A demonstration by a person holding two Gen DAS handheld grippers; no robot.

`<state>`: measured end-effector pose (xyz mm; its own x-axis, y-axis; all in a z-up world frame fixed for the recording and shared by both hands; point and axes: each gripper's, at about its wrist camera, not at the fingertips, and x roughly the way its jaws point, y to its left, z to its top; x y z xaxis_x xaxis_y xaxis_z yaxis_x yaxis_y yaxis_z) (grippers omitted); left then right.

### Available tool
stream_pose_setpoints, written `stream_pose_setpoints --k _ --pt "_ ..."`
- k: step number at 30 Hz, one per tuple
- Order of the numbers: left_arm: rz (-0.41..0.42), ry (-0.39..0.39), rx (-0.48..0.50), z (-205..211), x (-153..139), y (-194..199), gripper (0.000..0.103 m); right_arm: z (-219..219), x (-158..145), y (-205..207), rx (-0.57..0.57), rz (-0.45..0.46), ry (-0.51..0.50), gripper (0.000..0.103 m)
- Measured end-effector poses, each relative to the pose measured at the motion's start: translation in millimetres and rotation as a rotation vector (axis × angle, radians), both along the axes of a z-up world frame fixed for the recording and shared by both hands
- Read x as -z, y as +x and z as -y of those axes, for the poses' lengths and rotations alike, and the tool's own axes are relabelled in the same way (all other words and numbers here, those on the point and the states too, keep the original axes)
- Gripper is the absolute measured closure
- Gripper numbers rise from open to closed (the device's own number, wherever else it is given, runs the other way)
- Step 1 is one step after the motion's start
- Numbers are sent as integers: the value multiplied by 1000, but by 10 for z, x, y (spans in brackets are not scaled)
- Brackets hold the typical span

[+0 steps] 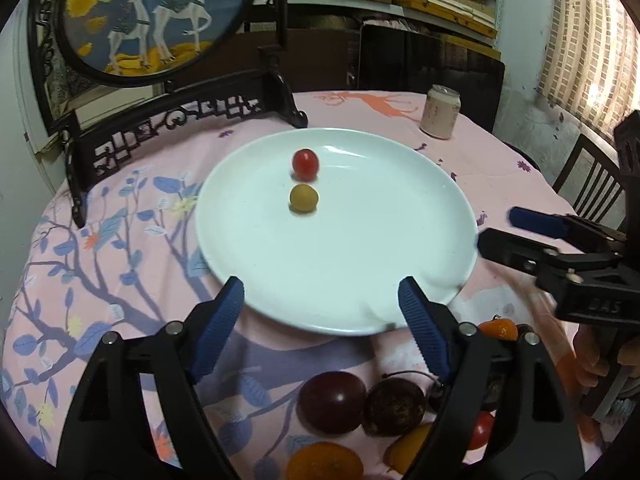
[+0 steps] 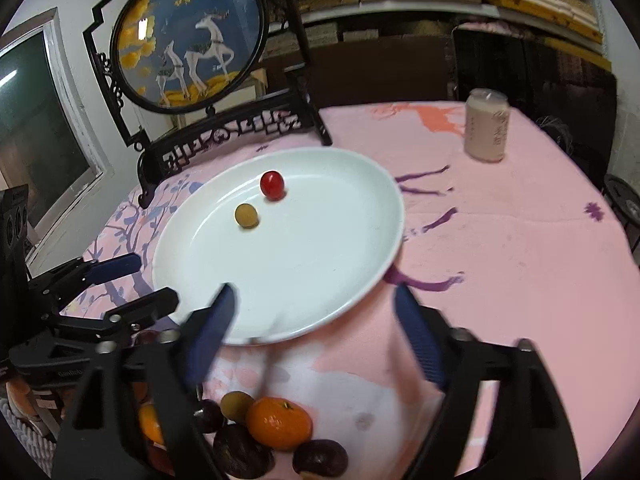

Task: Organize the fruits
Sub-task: 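Carry both fruits to the white plate and open both tools to release, then grasp the yellow tomato with the left tool while the right tool grasps a yellow tomato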

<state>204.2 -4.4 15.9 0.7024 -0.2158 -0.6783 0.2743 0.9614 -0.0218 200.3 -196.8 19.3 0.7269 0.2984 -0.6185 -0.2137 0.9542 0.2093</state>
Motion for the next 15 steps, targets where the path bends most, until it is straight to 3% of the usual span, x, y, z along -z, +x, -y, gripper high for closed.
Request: stream_pose_setpoints --k 3,7,11,15 --pt "47 -26 -26 -95 -118 -162 12 21 -138 -224 -18 84 4 1" --pt "100 -23 -57 -235 -150 -504 8 28 -96 -543 -77 85 17 1" --pt "103 -29 -94 -402 -52 -883 8 69 27 -798 -76 57 46 1" --pt "110 -94 -129 -637 9 -1355 5 167 59 -1030 -60 54 121 1"
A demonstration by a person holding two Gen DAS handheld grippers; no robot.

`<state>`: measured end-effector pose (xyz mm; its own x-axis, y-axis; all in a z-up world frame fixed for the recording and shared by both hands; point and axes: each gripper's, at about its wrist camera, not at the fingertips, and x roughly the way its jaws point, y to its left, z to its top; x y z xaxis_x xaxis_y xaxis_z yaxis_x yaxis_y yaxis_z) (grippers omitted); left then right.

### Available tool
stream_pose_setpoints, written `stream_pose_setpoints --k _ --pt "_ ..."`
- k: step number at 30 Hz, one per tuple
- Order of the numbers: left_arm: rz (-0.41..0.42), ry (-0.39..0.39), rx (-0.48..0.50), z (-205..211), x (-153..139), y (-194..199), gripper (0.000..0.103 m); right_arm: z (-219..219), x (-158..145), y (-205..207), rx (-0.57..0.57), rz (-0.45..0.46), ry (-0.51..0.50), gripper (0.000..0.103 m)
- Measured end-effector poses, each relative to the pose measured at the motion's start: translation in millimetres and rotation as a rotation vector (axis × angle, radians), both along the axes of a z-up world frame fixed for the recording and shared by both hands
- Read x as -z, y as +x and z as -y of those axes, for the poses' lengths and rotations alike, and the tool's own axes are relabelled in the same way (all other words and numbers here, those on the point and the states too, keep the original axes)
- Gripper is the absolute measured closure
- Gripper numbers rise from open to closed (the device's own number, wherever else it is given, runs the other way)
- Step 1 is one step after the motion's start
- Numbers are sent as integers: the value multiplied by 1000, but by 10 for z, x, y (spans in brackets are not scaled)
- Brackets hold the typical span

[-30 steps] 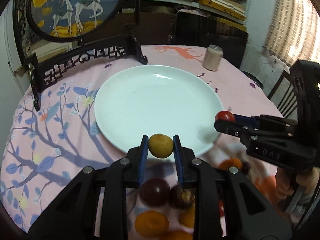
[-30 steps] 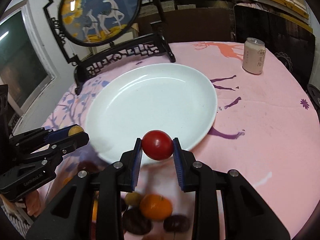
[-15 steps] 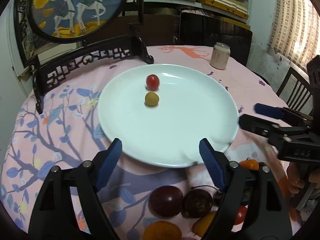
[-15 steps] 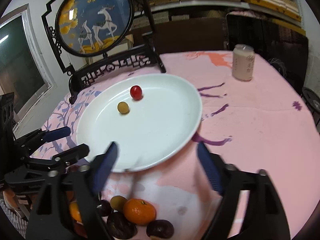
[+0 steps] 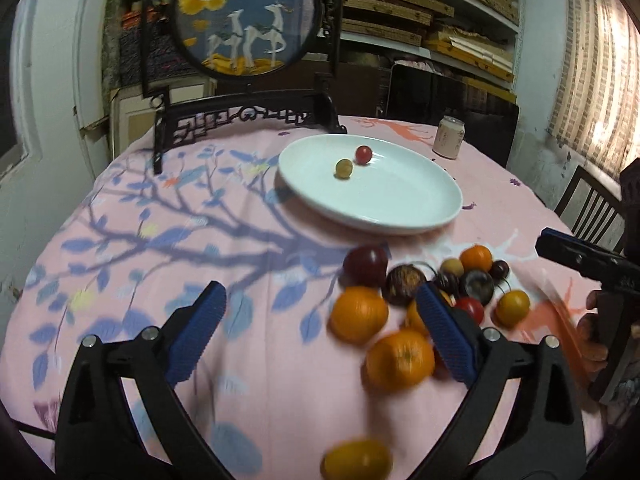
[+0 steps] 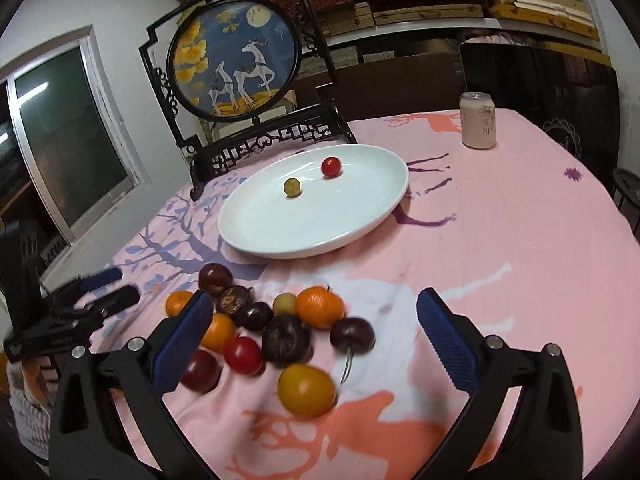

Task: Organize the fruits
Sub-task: 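Grasp the yellow tomato with the left tool while the right tool grasps a yellow tomato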

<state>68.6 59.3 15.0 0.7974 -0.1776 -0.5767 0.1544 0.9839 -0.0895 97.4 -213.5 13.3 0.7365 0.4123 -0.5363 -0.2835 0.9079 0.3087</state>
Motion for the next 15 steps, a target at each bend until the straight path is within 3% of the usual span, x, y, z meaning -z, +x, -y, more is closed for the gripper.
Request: stream_pose_setpoints --k 4,7,15 --pt "0 -24 22 -71 31 -367 5 24 92 -65 -36 -94 62 1" --pt "-37 43 45 5 141 -512 5 10 112 -121 -6 -98 35 1" --pt "-70 127 127 195 270 -664 5 78 192 -71 39 -133 27 1"
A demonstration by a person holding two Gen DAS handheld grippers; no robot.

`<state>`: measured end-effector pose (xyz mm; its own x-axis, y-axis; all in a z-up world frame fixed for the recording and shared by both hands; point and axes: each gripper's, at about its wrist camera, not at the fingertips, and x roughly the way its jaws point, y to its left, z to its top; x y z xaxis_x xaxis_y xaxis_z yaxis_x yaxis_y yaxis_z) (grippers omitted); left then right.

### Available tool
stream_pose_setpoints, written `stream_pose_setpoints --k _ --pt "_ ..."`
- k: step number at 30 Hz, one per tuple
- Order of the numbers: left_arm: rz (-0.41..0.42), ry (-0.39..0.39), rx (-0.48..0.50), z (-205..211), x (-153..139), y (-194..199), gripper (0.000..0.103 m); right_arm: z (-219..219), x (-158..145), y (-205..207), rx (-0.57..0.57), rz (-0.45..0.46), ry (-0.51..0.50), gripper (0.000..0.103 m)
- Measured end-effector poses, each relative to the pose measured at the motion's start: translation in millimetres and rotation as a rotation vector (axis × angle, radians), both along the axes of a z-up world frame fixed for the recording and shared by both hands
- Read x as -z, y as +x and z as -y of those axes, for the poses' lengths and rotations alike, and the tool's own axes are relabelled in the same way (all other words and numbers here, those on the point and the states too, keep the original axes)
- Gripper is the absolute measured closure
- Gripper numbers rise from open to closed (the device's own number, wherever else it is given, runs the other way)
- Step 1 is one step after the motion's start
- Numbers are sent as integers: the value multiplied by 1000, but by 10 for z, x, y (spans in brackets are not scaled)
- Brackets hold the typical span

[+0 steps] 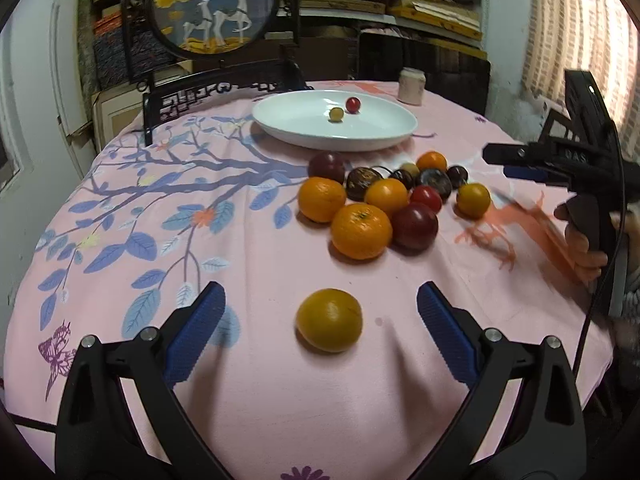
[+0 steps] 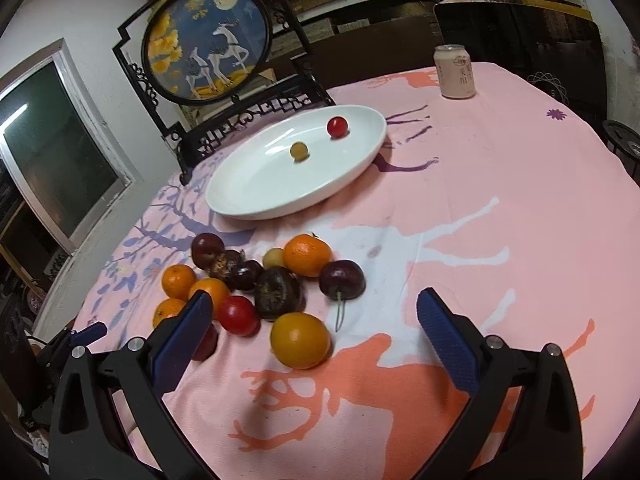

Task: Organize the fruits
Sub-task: 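Grasp the yellow tomato with the left tool while the right tool grasps a yellow tomato, then carry both yellow tomatoes onto the white plate and release them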

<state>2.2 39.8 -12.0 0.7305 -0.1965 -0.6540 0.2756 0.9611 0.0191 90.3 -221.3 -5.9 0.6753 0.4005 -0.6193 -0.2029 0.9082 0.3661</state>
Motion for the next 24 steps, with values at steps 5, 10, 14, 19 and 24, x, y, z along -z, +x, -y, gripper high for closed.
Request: stream_pose_setpoints --k 5,10,14,19,24 --pt "-28 8 25 55 26 37 9 7 28 11 -4 -18 3 1" --pt "-73 1 30 86 67 94 34 -64 72 21 -30 -43 -32 1" --pt "-104 9 41 119 112 135 53 -203 121 9 -63 -54 -110 12" --pt "-113 3 37 116 125 136 66 -329 193 18 -110 -74 -170 41" --pt "-107 17 42 133 131 112 66 -307 241 60 -117 -106 -149 64"
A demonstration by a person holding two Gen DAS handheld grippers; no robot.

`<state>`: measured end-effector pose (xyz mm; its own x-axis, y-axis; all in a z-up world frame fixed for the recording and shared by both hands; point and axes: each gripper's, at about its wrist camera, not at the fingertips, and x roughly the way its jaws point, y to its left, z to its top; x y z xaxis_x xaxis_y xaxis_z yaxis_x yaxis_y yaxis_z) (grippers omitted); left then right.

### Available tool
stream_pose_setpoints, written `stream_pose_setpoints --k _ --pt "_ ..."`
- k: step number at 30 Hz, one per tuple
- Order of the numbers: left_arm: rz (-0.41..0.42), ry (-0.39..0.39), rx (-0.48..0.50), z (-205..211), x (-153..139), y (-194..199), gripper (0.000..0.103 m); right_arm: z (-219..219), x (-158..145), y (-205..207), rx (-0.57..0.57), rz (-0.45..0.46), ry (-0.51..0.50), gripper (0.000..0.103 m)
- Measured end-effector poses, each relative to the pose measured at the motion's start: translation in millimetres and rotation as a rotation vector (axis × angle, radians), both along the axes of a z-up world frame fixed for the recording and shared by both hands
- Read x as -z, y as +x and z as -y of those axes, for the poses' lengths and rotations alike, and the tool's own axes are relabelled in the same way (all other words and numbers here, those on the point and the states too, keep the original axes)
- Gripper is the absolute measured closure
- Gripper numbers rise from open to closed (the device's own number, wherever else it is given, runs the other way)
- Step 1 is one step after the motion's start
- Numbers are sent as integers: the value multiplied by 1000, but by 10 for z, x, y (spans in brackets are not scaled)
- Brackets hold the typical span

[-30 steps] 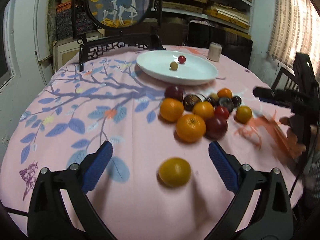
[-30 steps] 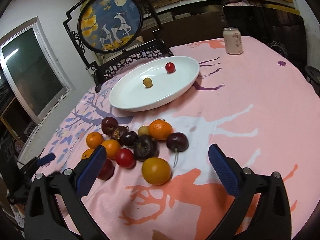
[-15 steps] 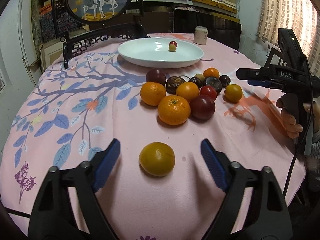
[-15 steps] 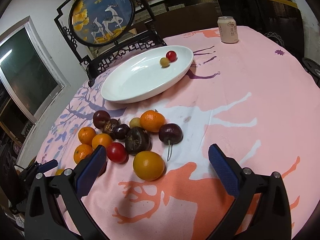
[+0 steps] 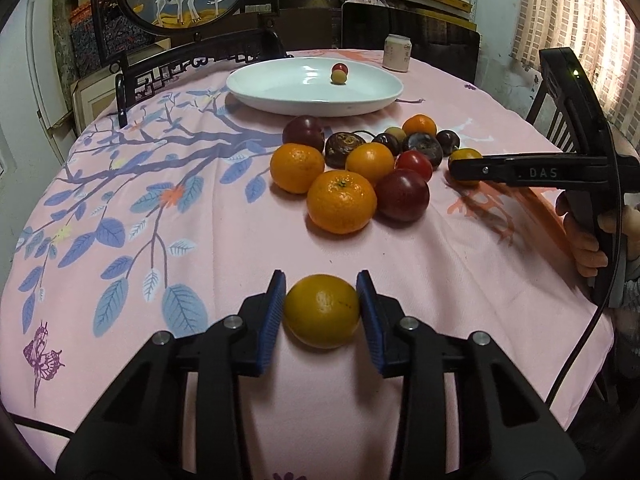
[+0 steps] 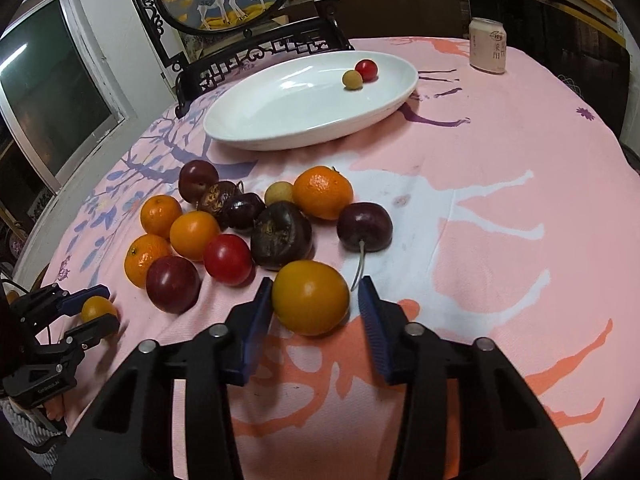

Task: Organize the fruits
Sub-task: 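Carry both yellow tomatoes onto the white plate and release them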

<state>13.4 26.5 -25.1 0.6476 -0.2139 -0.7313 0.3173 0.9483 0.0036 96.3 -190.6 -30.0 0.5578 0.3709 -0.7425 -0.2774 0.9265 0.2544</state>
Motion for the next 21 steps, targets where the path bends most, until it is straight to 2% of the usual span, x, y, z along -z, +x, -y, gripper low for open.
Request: stream_pose_setpoints --k 6,9,12,15,18,21 --pt "-2 4 8 12 -15 34 66 9 -3 -13 -6 1 18 66" --pt "26 31 1 43 -146 179 66 46 -90 -36 -14 34 56 66" --pt "74 5 -4 71 -433 451 66 81 -268 11 -12 83 66 66" --pt "114 4 -10 191 -669 839 66 102 -446 232 4 99 50 66" --pt "115 -3 -11 336 -744 1284 66 50 -583 569 22 111 33 66" --pt "85 -17 -36 421 -672 1709 66 -27 -572 941 32 86 57 66"
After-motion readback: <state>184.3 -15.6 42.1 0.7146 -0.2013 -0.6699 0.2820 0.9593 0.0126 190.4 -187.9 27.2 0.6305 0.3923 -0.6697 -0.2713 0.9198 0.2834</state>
